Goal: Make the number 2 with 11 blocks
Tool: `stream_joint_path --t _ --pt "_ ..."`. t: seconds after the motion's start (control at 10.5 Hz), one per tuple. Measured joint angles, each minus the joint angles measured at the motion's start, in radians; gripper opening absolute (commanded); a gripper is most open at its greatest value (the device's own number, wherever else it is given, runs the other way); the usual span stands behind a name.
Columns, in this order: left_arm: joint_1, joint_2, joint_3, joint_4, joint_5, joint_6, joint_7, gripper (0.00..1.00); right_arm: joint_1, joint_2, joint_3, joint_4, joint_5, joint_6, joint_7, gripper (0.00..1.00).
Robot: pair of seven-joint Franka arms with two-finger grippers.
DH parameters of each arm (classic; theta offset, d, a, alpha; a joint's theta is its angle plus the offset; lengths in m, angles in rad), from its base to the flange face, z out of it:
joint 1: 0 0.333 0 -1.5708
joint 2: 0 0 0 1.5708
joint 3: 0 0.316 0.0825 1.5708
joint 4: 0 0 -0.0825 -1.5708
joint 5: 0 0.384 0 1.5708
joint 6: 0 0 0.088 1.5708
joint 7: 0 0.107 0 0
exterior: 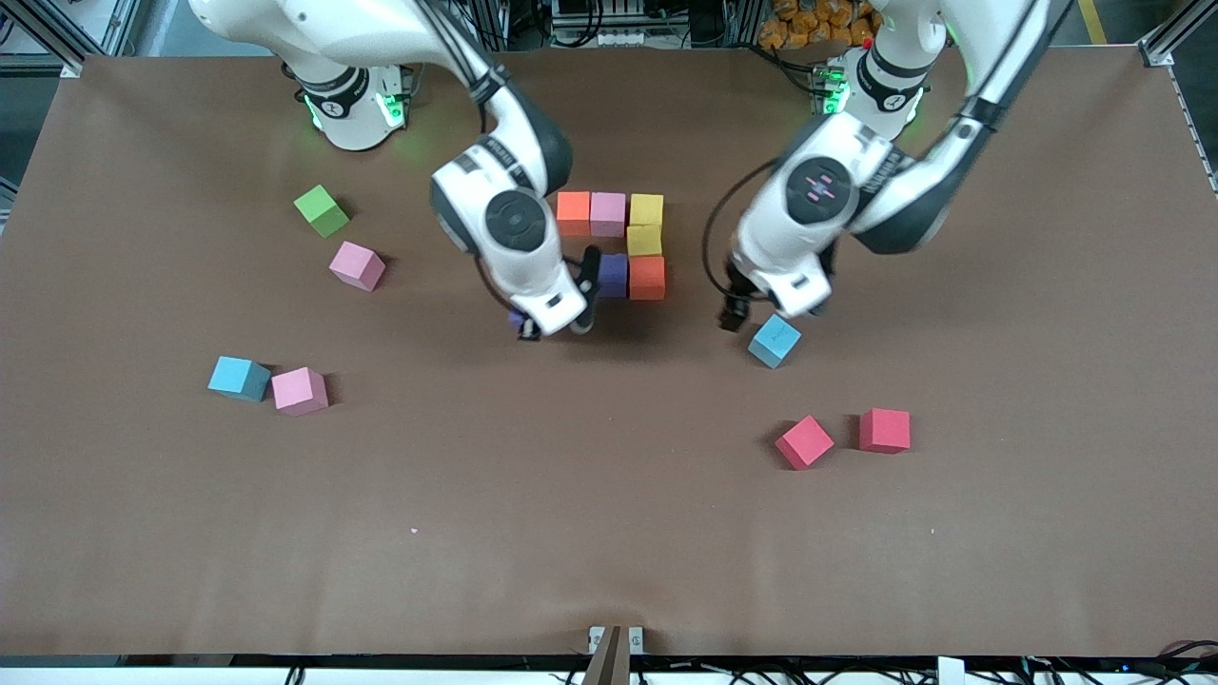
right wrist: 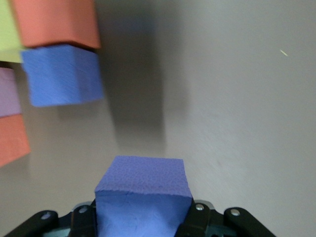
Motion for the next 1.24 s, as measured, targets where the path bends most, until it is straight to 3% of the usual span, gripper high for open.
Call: stream_joint_path --t 0.48,0.86,1.24 --pt "-0.015 0.041 0.143 -0.043 -0.002 -0.005 0.129 1.0 0.059 0.013 0.001 -0.149 -0.002 0.192 -0.081 0.5" --pt "-0.09 0.069 0.203 -0.043 -0.001 0.006 0.139 1.0 0.08 0.013 0.004 -0.189 -0.003 0.239 -0.081 0.5" --pt "-0.122 0.074 0.224 -0.043 0.006 0.039 0.301 1.0 0.1 0.013 0.005 -0.212 -0.003 0.266 -0.076 0.5"
